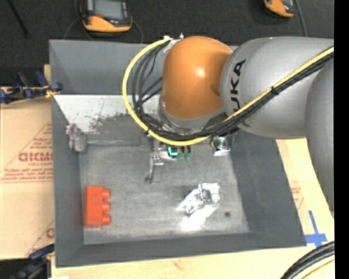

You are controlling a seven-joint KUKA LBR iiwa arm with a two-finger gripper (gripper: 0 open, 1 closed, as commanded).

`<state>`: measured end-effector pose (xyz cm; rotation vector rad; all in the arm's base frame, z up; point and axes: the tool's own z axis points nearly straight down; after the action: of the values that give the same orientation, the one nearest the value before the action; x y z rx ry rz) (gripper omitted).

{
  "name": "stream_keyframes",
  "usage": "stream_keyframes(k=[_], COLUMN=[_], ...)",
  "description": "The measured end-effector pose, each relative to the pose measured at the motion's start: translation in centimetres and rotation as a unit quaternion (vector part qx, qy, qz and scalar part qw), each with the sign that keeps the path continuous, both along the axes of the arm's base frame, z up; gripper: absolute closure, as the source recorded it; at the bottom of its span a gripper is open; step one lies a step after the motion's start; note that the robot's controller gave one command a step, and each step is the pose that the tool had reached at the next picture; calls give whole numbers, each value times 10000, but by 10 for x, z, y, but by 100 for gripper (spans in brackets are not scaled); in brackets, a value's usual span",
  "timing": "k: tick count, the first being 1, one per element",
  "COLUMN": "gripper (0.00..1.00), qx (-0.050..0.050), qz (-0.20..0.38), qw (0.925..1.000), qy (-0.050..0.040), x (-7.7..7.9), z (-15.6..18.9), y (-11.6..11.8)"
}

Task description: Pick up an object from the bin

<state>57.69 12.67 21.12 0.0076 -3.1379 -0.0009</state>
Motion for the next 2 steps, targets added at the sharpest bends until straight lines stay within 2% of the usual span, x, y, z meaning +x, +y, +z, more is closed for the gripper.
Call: stream_keyframes(k=[1, 2], gripper=[0, 0], qx=[1, 6], qz=[1650, 3936], qw=[9863, 9193], qy=[-4, -54], x=[-31, -81], z=[-144, -109], y=[76, 111])
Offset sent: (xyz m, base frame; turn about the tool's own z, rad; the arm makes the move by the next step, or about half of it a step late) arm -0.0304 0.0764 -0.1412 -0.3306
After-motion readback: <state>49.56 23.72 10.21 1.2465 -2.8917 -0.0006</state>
